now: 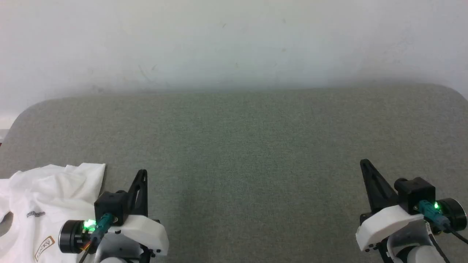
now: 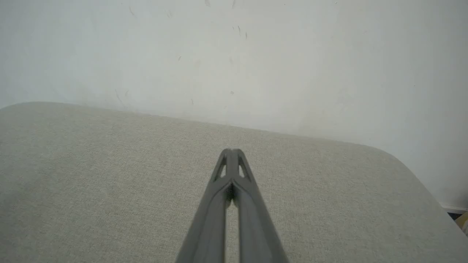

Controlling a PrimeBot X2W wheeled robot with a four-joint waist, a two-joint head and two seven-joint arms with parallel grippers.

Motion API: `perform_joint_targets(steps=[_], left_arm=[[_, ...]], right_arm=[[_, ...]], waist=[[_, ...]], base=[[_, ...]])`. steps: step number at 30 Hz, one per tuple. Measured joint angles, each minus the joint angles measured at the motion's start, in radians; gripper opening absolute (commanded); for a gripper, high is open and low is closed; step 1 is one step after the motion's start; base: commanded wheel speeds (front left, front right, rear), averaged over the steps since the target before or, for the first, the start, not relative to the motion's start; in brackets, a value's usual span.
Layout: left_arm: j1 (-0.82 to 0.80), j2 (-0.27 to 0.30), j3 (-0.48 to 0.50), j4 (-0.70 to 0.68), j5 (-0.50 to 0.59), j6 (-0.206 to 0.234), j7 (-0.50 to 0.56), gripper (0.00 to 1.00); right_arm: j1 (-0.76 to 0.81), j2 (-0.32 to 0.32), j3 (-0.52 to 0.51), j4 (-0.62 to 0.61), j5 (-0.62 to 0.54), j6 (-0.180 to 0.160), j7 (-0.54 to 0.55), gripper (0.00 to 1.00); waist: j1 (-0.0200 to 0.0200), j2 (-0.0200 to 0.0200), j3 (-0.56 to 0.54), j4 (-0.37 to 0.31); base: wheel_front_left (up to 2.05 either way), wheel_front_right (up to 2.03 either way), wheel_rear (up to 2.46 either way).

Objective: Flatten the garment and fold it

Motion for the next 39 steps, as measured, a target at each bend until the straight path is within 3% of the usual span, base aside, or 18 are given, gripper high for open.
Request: perform_joint_targets(steps=[26, 27, 39], left_arm=[[0.0, 0.0, 0.0, 0.0, 0.0, 0.0, 0.0, 0.0], [0.0, 0.0, 0.0, 0.0, 0.0, 0.0, 0.0, 1.0], [0.0, 0.0, -0.005, 0.005, -0.018, 0.0, -0.011, 1.0]], right_arm=[[0.0, 0.0, 0.0, 0.0, 0.0, 0.0, 0.0, 0.0], [0.0, 0.0, 0.0, 0.0, 0.0, 0.0, 0.0, 1.0], [0.0, -0.001, -0.001, 0.009, 0.012, 0.0, -0.01, 1.0]], waist=[[0.0, 0.0, 0.0, 0.0], [0.0, 0.0, 0.0, 0.0], [0.0, 0.0, 0.001, -0.001]], base=[[0.0, 0.0, 0.0], [0.0, 0.0, 0.0], [0.0, 0.0, 0.0]])
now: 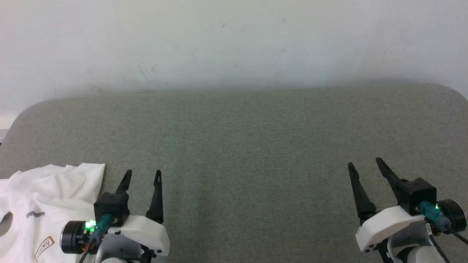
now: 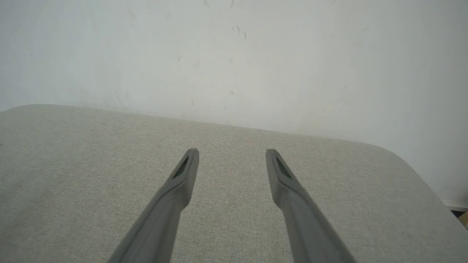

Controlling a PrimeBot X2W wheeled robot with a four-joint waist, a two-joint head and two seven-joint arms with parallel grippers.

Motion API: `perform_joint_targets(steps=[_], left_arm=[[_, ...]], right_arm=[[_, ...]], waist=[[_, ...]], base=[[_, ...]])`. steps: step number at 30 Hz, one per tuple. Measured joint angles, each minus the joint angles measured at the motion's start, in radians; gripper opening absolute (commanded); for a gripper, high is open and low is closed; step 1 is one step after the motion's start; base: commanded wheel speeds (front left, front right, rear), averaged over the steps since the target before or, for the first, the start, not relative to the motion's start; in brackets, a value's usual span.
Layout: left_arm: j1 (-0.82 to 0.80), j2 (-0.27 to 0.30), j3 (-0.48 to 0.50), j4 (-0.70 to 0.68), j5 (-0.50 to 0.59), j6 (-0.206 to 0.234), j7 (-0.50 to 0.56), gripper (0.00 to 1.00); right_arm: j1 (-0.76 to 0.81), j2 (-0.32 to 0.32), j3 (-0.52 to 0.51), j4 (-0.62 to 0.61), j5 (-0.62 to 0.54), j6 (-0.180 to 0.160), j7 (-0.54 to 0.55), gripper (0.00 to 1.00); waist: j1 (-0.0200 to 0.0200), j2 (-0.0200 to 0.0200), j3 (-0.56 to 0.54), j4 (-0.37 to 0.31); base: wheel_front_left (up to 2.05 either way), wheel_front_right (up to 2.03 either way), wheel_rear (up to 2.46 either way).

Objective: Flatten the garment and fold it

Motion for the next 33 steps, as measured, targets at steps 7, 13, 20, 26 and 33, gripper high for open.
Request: perform_joint_targets(steps=[7, 13, 20, 26, 33], left_arm=[[0.0, 0.0, -0.003, 0.0, -0.025, 0.0, -0.015, 1.0], [0.0, 0.0, -0.005, 0.0, -0.04, 0.0, -0.026, 1.0], [0.0, 0.0, -0.006, 0.0, -0.056, 0.001, -0.042, 1.0], [0.0, 0.0, -0.004, 0.0, -0.08, 0.008, -0.053, 1.0], [0.0, 0.0, 0.005, 0.0, -0.098, 0.008, -0.069, 1.0]], right_arm=[[0.0, 0.0, -0.004, 0.008, 0.017, 0.0, -0.012, 1.0], [0.0, 0.0, -0.007, 0.015, 0.026, 0.0, -0.026, 1.0], [0.0, 0.0, -0.012, 0.017, 0.035, 0.0, -0.04, 1.0], [0.002, 0.0, -0.013, 0.017, 0.035, 0.0, -0.048, 1.0], [0.003, 0.0, -0.013, 0.013, 0.035, 0.0, -0.055, 1.0]], waist=[[0.0, 0.0, 0.0, 0.002], [0.0, 0.0, -0.001, 0.01], [0.0, 0.0, -0.002, 0.03], [0.0, 0.0, -0.004, 0.056], [0.0, 0.0, -0.005, 0.097]], base=[[0.0, 0.0, 0.0], [0.0, 0.0, 0.0], [0.0, 0.0, 0.0], [0.0, 0.0, 0.0], [0.0, 0.0, 0.0]])
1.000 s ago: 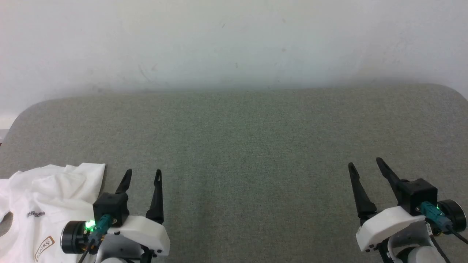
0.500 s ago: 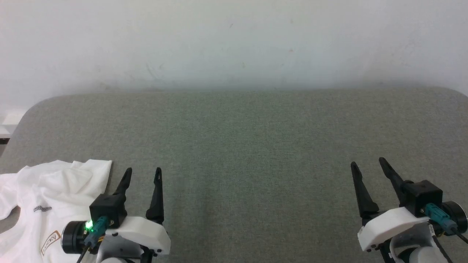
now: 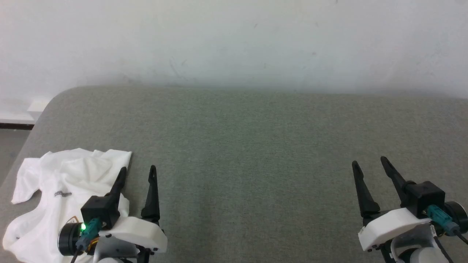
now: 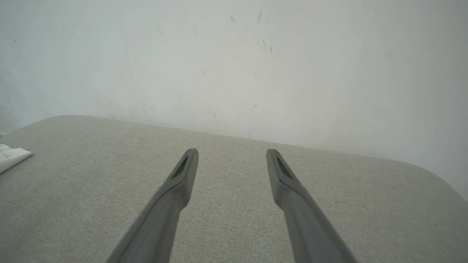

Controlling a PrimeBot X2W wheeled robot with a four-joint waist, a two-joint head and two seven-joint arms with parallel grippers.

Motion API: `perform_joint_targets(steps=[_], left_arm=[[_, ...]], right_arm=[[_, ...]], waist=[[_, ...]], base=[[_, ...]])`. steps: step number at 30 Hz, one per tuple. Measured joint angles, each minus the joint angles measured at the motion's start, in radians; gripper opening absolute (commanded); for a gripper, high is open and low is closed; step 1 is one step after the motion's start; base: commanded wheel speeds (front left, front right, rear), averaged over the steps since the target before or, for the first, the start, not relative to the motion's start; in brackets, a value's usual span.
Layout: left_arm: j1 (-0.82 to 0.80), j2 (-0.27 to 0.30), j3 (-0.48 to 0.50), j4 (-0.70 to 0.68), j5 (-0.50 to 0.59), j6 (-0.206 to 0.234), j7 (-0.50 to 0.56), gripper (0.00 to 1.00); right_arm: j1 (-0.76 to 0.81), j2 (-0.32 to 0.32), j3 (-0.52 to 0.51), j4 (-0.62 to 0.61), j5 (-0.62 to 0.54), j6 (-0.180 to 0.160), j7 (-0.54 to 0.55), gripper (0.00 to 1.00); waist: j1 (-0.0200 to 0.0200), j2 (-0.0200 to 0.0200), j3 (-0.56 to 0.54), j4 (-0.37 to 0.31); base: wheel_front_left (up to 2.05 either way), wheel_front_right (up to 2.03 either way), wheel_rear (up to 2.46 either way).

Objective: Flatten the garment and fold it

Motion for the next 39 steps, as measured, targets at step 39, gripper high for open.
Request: perform_joint_targets(steps=[39], left_arm=[[-0.026, 0.0, 0.12, 0.009, -0.039, 0.001, -0.079, 1.0]], right_arm=[[-0.007, 0.001, 0.04, -0.042, -0.005, 0.0, -0.014, 1.0]], waist=[[0.0, 0.0002, 0.069, 0.283]], base=[[0.0, 0.0, 0.0]])
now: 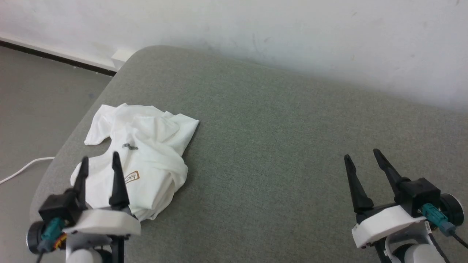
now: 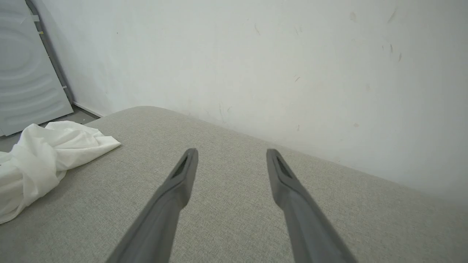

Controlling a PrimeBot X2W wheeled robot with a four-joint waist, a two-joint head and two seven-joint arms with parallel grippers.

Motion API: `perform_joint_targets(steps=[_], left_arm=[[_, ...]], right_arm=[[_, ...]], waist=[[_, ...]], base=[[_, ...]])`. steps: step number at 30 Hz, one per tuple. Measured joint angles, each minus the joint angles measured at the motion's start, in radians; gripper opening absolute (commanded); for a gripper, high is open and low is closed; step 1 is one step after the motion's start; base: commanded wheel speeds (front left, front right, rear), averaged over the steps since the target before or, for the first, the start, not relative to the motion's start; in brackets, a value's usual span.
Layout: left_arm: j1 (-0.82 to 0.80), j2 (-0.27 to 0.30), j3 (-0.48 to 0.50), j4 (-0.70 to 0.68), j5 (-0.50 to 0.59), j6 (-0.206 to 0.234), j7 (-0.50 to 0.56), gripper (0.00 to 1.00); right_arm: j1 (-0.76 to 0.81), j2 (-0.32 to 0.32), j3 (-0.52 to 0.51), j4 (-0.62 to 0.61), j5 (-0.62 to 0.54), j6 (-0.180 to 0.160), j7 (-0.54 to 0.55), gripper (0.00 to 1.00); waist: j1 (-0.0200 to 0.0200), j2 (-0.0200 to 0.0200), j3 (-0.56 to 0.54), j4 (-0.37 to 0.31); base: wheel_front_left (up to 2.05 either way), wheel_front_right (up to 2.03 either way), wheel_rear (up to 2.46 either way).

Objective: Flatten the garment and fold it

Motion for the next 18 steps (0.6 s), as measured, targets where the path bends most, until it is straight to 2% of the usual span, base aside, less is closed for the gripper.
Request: perform_joint_targets(steps=[4, 8, 13, 16, 18], left_arm=[[-0.07, 0.0, 0.032, -0.008, -0.007, -0.005, -0.009, 1.0], [-0.156, 0.005, 0.066, 0.014, -0.008, -0.038, -0.018, 1.0], [-0.253, 0.057, 0.08, 0.124, -0.012, -0.063, -0.022, 1.0], [-0.312, 0.098, 0.073, 0.219, -0.031, -0.077, 0.044, 1.0], [-0.348, 0.136, 0.058, 0.294, -0.033, -0.086, 0.126, 1.0]], right_arm=[[-0.009, 0.0, 0.007, -0.012, -0.011, 0.0, 0.011, 1.0], [-0.029, 0.0, 0.01, -0.027, -0.026, 0.0, 0.027, 1.0], [-0.061, 0.0, 0.022, -0.044, -0.049, 0.0, 0.045, 1.0], [-0.072, 0.0, 0.023, -0.049, -0.054, 0.0, 0.051, 1.0], [-0.083, 0.0, 0.024, -0.049, -0.058, 0.0, 0.053, 1.0]], waist=[[0.0, 0.0, 0.029, -0.003], [0.0001, 0.0, 0.066, -0.013], [0.0002, 0.0, 0.12, -0.034], [0.0002, 0.0, 0.156, -0.048], [0.0002, 0.0, 0.179, -0.057]], base=[[0.0, 0.0, 0.0], [0.0, 0.0, 0.0], [0.0, 0.0, 0.0], [0.0, 0.0, 0.0], [0.0, 0.0, 0.0]])
